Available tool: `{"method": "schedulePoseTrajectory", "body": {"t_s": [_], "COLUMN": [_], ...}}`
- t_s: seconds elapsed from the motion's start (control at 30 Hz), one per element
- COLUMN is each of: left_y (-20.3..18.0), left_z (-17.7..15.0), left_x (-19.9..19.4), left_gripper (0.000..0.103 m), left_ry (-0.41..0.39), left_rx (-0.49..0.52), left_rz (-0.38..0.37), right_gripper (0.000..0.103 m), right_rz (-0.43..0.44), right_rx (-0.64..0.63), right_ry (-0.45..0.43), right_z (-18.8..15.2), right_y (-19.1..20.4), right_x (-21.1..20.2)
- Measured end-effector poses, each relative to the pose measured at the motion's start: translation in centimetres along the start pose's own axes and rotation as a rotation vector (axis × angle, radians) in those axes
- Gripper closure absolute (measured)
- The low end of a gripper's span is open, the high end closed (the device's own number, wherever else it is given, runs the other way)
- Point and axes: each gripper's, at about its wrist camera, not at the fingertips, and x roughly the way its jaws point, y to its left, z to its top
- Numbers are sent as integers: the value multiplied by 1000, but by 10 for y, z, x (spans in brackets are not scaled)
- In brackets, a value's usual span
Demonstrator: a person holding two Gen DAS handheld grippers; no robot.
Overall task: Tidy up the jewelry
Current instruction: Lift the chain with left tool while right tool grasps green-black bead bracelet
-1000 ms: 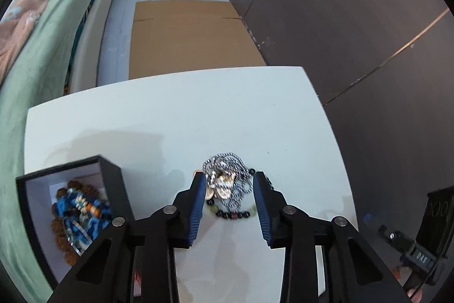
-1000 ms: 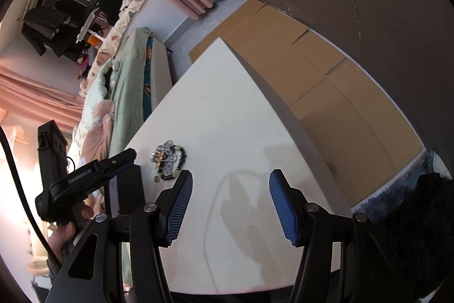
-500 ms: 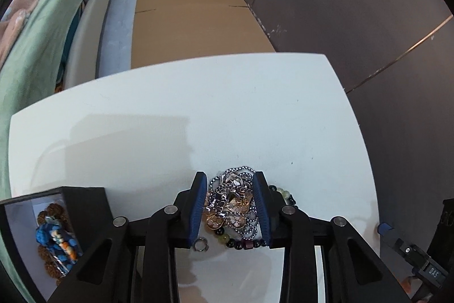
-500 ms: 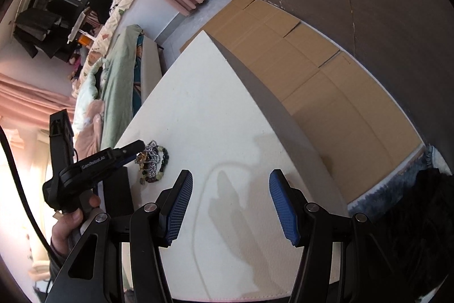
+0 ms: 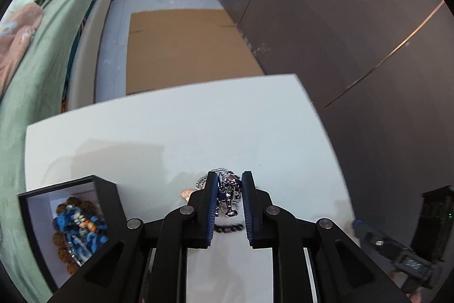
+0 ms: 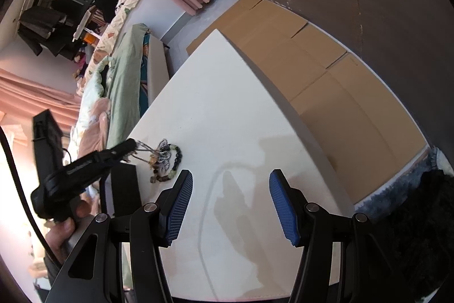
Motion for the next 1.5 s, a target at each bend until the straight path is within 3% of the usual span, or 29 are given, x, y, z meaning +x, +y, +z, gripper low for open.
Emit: {"method": "schedulePoseTrajectory", "body": {"t_s": [0.37,0.9,1.17,1.4,1.47,1.5], "left_y": [-9,-13,-20,-17,-16,-16], "left_z": [1,11,12,11,8,6], "left_x": [-81,-197,-232,-243,-240,-236], "left_gripper": [86,86,87,89,89,89], "left_ry": [-144,-368,-436,-458,-452,-442], "left_rx": [20,37,64,64,57,52], "left_rz": [-73,-119,-116,-107,-104,-101], "right_gripper": [46,47,57,63,70,82], "right_rz": [31,-55,-172,-336,-396,-403], "right_rx": [-24,-99,-168,-303,-355,-369], "right_ry": [8,71,117,143,138,137], "right_z": [-3,13,21,13,11,10], "right_y": [23,65,84,108,117,118], "right_x": [0,47,82,108,108,108]}}
